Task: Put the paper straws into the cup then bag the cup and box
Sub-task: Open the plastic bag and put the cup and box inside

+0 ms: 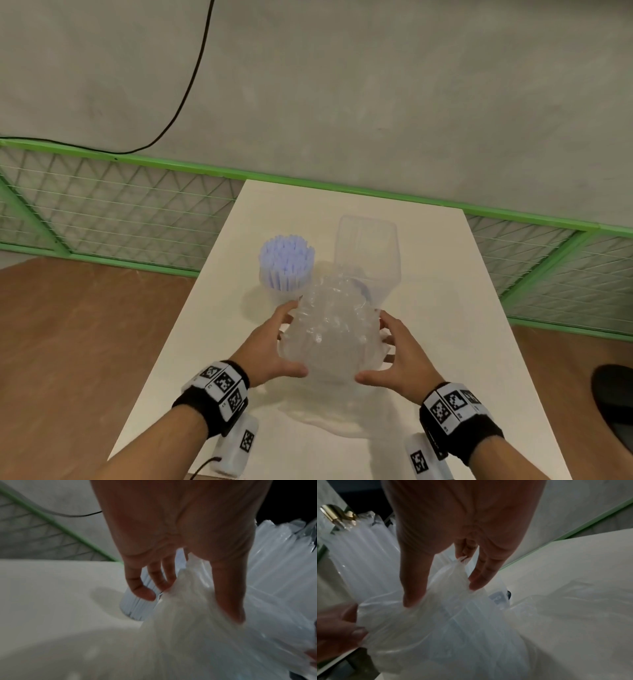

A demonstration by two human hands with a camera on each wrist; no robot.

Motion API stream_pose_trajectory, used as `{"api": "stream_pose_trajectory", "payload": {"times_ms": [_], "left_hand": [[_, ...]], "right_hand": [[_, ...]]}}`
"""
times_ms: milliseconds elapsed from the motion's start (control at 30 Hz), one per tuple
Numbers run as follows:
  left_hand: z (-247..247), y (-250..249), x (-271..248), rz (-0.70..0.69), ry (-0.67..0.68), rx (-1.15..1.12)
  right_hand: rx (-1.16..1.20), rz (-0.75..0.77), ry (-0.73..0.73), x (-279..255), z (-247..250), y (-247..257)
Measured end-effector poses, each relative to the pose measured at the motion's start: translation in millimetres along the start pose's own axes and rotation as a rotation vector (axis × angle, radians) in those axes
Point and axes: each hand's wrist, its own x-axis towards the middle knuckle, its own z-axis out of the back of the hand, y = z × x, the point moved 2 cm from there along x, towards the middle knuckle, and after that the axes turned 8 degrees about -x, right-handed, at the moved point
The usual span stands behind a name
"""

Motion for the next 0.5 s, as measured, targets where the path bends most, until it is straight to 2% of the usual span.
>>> {"api": "stream_pose_trajectory", "payload": {"times_ms": [100, 267, 400, 500], "left_hand": [[0.4, -7.5, 11.6, 0.043, 0.133, 0.077], [-1.1, 11.4, 15.8, 0.114, 0.153, 0.208], [-3.0, 10.3, 12.1, 0.050, 0.144, 0.087], [-8.3, 7.8, 4.9, -0.005, 0.154, -0.109]], "right_hand": [[-0.118, 0.038, 0.048, 5.5, 2.2, 4.9], [-0.195, 0.040, 0.080, 9.1, -3.8, 1.1], [-0.274, 0.030, 0.067, 12.1, -7.0, -3.4], [-0.305, 0.024, 0.102, 16.0, -3.4, -2.8]]}}
